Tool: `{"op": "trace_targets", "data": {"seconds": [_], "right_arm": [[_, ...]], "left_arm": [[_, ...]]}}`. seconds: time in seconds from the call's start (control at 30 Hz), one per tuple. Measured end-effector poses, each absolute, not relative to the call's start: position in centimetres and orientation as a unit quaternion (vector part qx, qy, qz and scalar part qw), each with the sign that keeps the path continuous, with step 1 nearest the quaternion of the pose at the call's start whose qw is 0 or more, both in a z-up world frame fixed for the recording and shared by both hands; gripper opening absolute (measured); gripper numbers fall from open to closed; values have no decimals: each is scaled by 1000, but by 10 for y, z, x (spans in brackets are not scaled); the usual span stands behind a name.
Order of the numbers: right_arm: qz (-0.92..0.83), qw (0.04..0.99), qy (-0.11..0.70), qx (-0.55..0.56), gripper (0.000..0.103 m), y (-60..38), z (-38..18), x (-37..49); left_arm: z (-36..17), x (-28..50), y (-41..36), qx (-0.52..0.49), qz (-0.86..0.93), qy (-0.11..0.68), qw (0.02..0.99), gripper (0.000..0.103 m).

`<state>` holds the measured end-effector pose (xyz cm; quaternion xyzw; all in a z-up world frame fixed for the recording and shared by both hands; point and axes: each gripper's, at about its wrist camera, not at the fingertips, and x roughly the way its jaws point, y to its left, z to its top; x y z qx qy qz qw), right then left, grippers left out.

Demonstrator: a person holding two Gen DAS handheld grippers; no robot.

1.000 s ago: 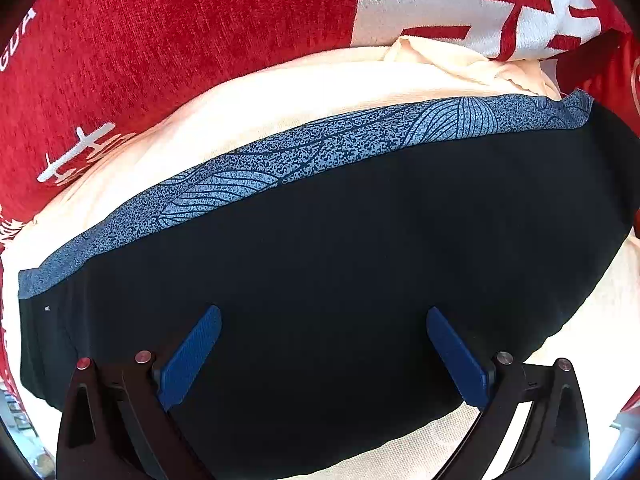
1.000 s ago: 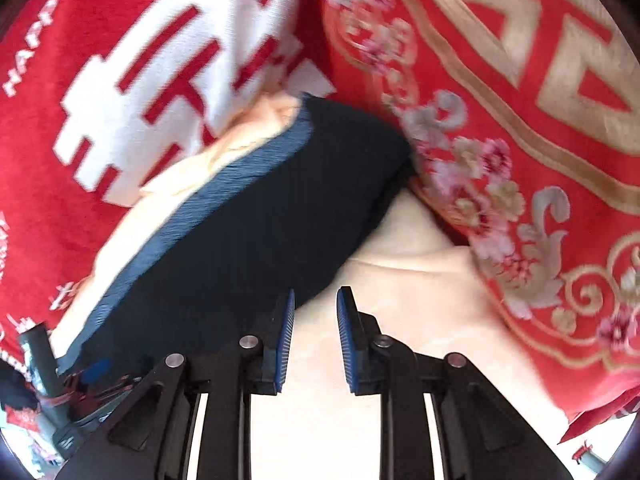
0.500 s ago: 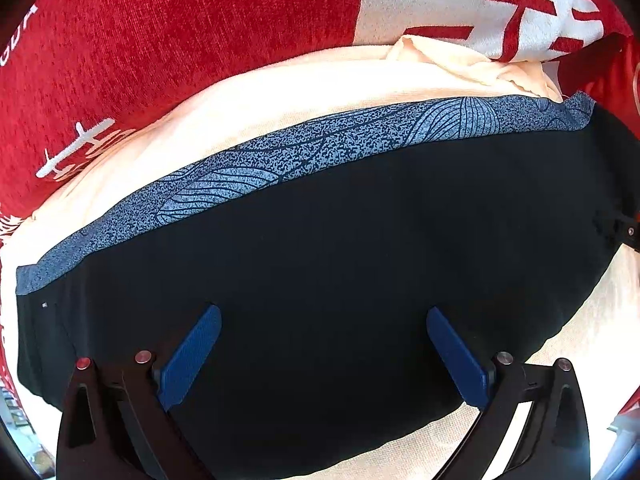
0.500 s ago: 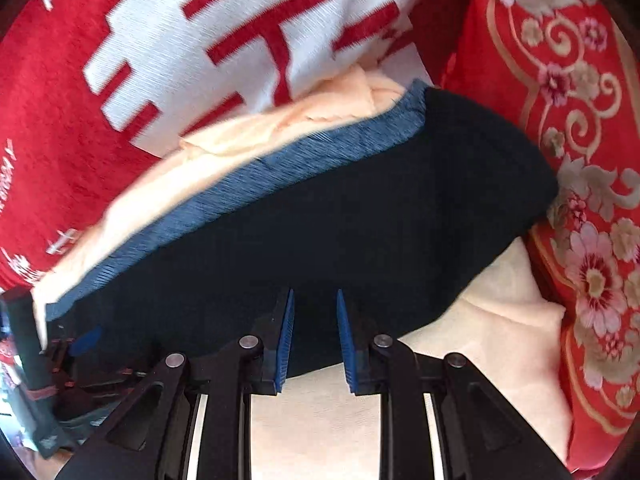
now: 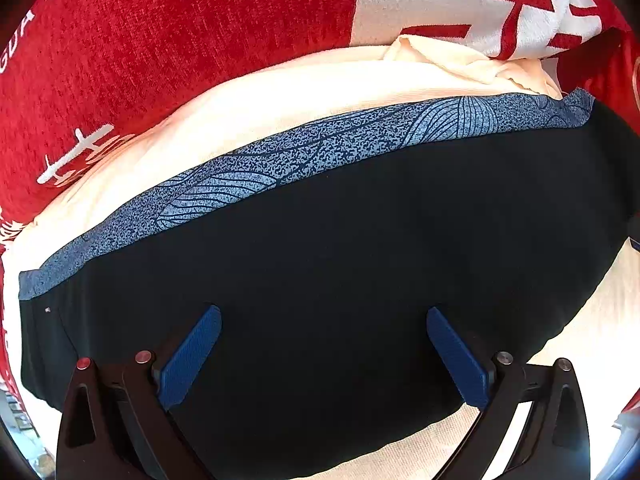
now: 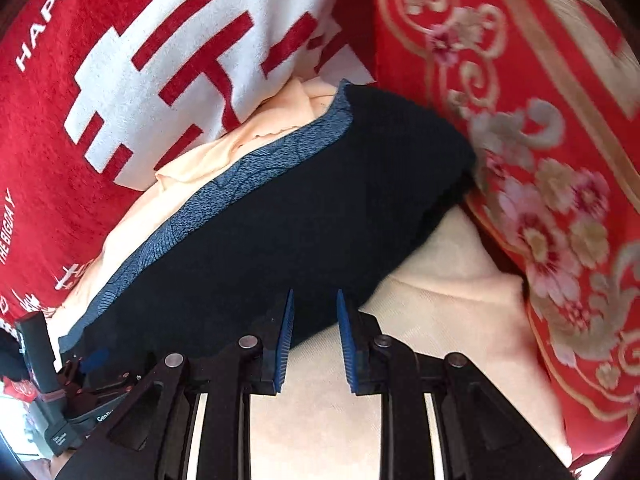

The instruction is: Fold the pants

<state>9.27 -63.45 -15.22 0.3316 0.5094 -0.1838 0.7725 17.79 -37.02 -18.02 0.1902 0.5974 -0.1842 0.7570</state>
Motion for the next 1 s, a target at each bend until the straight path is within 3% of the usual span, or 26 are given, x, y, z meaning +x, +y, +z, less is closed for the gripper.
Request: {"op": "trace_targets", "data": {"seconds": [0.53,0.6,0.67,1.0], "right_arm": [[-188,764,487,379,30,-645,-153,81],[-185,768,477,384,38,-645,-151,80],[-182,773,467,389,54,-646,-149,80],[-228,755,439,430,55,-663,-158,80]], "left_arm": [[-179,179,-373,189,-179,599,757,103],[-180,179,-373,188,-179,599,758,103],[-180,179,-371,183,-177,599,759,103],[-181,178,-365,176,-173,601,760,103]]}}
